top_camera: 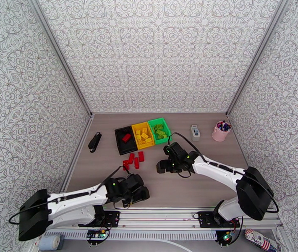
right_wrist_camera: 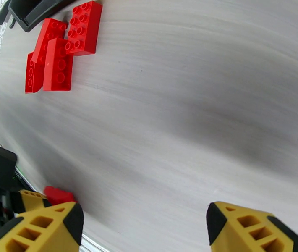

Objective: Sort the legos into containers by color

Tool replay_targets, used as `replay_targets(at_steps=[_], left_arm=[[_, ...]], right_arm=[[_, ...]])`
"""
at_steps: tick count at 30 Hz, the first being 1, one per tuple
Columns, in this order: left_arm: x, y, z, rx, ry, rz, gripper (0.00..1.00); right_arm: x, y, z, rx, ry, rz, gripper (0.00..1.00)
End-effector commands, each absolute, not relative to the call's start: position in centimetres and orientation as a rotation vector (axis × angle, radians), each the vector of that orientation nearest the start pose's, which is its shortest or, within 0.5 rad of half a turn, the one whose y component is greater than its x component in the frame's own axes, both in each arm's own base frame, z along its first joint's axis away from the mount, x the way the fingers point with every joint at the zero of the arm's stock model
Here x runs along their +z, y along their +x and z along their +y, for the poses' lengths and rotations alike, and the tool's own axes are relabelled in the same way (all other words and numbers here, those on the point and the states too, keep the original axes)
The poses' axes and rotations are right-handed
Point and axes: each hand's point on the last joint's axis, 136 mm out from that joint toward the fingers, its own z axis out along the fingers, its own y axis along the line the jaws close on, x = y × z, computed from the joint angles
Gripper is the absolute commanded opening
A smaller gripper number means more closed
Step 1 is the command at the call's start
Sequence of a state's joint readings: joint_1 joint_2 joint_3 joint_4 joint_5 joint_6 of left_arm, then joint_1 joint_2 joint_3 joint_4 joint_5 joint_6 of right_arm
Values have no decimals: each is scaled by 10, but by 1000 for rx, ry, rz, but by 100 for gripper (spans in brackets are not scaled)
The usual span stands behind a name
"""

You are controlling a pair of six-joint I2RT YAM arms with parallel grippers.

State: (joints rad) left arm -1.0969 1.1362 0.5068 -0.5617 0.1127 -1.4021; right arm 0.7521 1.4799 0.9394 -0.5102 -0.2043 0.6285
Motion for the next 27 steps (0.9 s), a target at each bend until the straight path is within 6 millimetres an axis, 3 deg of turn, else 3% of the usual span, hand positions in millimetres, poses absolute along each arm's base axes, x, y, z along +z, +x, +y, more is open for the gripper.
replay_targets(at_steps=[1,11,21,24,27], left_arm=[[29,95,-230,-686,-522,3004,88],[28,132,-230,-663,-546,2917,88],[50,187,-240,-785,-599,2778,88],[49,192,-247,-757,-540,2818,87],[48,185,-243,-623,-444,2894,86]], right_arm=[[93,239,258,654,-233,2764,82],[95,242,254,658,-207,2758,82],[91,244,250,653,-189,2767,81],[92,244,247,647,-185,2766,81],[92,243,240,636,-172,2764,81]])
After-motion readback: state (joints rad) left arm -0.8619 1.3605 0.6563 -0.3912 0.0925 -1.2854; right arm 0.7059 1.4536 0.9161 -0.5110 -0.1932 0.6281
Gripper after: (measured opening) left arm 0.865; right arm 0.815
